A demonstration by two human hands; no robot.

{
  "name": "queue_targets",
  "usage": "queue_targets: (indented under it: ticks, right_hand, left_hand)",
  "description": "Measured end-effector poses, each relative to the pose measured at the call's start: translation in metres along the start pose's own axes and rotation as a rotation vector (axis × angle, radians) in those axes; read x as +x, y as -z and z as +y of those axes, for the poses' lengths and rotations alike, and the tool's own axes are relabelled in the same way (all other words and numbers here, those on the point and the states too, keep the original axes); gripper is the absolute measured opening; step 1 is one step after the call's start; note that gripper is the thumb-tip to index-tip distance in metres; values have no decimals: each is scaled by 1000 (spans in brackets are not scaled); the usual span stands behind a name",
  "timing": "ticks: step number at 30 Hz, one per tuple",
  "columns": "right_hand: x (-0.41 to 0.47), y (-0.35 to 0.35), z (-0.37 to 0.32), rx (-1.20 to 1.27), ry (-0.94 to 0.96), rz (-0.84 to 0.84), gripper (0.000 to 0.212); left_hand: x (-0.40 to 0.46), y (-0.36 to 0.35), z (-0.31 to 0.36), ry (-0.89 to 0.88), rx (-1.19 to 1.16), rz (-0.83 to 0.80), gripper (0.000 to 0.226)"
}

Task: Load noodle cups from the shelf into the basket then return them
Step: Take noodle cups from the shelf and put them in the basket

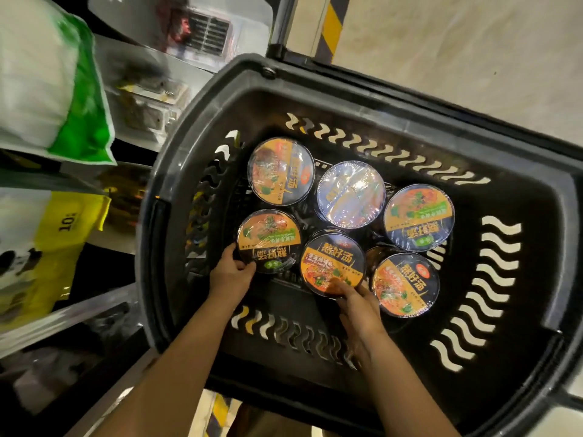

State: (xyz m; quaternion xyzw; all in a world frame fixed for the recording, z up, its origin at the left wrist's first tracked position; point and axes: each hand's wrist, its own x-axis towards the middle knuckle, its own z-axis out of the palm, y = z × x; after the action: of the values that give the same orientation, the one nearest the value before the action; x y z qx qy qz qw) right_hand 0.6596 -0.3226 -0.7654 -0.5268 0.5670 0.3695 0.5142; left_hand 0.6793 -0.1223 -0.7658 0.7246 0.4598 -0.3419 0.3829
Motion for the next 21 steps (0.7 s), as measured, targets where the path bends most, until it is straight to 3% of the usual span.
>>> queue_targets:
  ticks: [4,8,12,16,19,21]
  right_hand:
    - [-49,12,-27,-254,161,72,43]
    - [-131,34,-63,-633,534,194,44]
    - [-211,59,-89,-810,719,192,42]
    - [-294,86,-104,-897,842,221,47]
    - [-348,105,-107,-1006,947,269,45]
    - [-381,115,-102,-1063,1020,302,44]
  left_hand:
    - [-43,20,19,-144,299,31,50]
    - [-112,49,51,-357,480,94,35]
    - [-187,82,85,-538,688,185,39]
    - [-262,118,110,-681,782,259,42]
    - [-311,140,120,-903,722,369,39]
    - [-350,155,125,-894,781,382,40]
